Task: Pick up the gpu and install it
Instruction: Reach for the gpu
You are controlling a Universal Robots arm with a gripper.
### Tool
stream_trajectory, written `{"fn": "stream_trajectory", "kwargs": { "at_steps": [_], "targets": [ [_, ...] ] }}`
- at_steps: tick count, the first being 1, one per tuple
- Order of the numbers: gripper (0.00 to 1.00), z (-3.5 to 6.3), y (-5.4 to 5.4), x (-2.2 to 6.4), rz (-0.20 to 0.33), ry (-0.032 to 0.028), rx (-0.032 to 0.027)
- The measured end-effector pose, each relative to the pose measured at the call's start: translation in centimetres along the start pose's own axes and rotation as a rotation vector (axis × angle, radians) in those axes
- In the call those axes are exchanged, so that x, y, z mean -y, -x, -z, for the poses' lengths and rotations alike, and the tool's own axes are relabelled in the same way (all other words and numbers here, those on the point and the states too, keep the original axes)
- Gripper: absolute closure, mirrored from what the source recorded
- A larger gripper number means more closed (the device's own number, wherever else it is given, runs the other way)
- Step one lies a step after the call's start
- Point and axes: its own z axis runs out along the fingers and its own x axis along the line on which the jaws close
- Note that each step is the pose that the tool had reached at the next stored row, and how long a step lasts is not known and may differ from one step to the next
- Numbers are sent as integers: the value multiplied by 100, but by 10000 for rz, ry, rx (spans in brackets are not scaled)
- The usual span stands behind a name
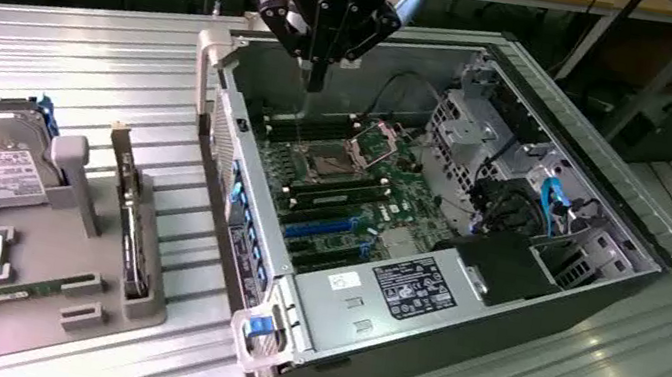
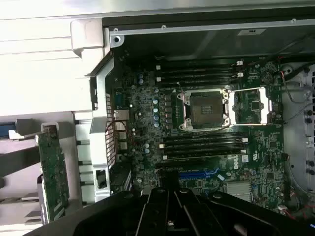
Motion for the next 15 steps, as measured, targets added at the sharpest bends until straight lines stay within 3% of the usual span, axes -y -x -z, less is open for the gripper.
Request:
{"fn": "stream_trajectory", "kwargs": {
  "at_steps": [15],
  "targets": [
    [89, 4, -144, 11, 6, 0, 0]
  ]
}}
